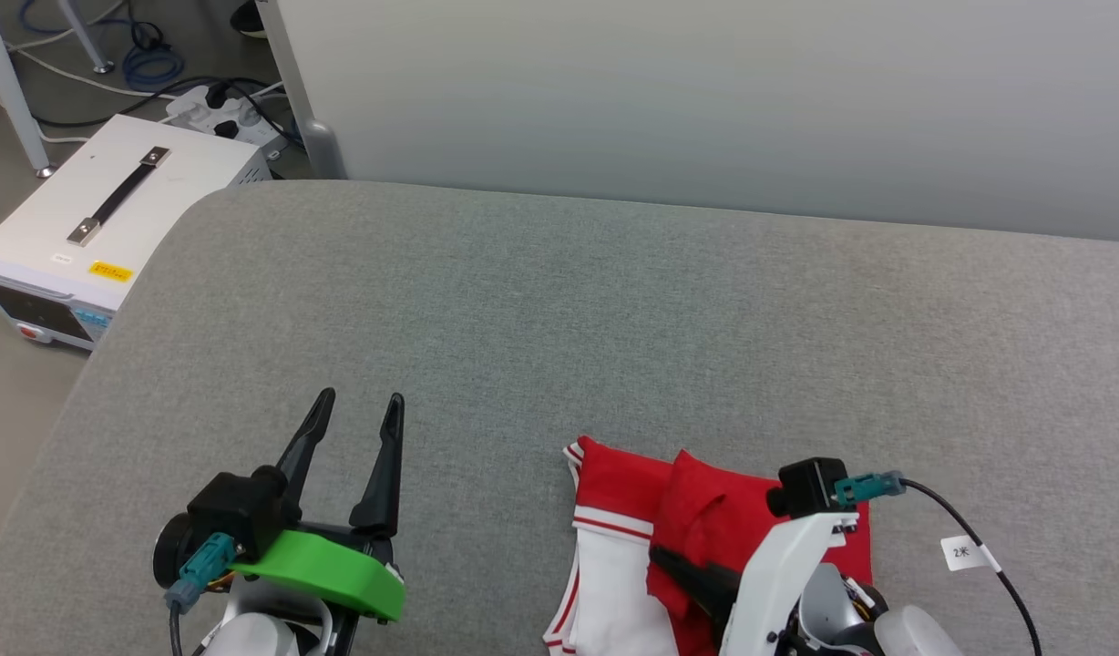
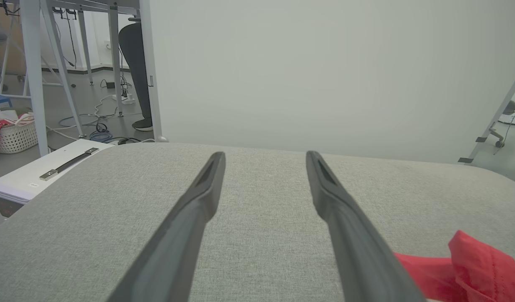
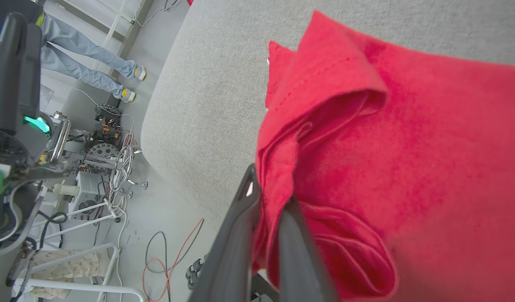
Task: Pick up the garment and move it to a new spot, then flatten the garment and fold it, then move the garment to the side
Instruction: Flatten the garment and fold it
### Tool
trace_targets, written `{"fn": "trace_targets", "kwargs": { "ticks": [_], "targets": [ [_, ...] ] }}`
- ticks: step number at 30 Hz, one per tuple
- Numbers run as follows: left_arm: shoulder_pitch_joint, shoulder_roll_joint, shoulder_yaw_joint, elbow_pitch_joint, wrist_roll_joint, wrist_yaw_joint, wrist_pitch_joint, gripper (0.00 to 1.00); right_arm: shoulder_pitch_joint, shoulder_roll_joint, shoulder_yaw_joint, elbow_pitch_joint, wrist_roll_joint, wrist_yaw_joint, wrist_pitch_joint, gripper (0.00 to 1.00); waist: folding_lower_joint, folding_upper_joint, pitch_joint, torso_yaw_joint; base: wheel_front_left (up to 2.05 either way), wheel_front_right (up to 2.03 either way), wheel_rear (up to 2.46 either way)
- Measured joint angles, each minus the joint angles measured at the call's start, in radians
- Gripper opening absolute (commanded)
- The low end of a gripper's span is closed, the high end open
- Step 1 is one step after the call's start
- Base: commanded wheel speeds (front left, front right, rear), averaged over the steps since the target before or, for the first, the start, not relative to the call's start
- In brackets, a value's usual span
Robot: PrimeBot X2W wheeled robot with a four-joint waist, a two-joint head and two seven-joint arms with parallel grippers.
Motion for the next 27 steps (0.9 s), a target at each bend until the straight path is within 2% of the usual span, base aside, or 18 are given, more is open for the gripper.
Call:
{"fn": "trace_targets", "kwargs": {
  "ticks": [3, 4, 6, 11, 18, 23, 27],
  "targets": [
    [0.000, -0.003, 0.001, 0.002, 0.000, -0.005, 0.000, 1.00, -0.030, 0.001, 0.033, 0.062, 0.046, 0.000, -0.042, 0.00, 0.0000, 0.0000, 0.002, 0.010, 0.00, 0.00, 0.00],
    [0.000, -0.004, 0.001, 0.002, 0.000, -0.007, 0.000, 1.00, -0.041, 0.002, 0.039, 0.090, 0.047, 0.000, -0.057, 0.30, 0.0000, 0.0000, 0.003, 0.013, 0.00, 0.00, 0.00],
    [0.000, -0.004, 0.002, 0.003, 0.002, -0.007, 0.000, 1.00, -0.061, 0.001, 0.047, 0.138, 0.044, 0.000, -0.079, 1.00, 0.0000, 0.0000, 0.004, 0.018, 0.00, 0.00, 0.00],
    [0.000, -0.004, 0.009, 0.006, 0.003, -0.008, 0.000, 1.00, -0.086, 0.002, 0.108, 0.179, 0.078, 0.000, -0.097, 1.00, 0.0000, 0.0000, 0.004, 0.023, 0.00, 0.00, 0.00],
    [0.000, -0.004, 0.015, 0.009, 0.008, -0.011, 0.000, 1.00, -0.105, 0.003, 0.180, 0.120, 0.175, 0.000, -0.094, 1.00, 0.0000, 0.0000, -0.006, 0.010, 0.00, 0.00, 0.00],
    [0.001, -0.005, 0.014, 0.011, 0.008, -0.012, 0.000, 1.00, -0.121, 0.003, 0.148, 0.100, 0.155, 0.000, -0.091, 1.00, 0.0000, 0.0000, -0.017, -0.005, 0.00, 0.00, 0.00],
    [0.002, -0.006, 0.014, 0.011, 0.009, -0.012, 0.000, 1.00, -0.145, 0.003, 0.075, 0.090, 0.021, 0.000, -0.090, 1.00, 0.0000, 0.0000, -0.026, -0.017, 0.00, 0.00, 0.00]
  ]
}}
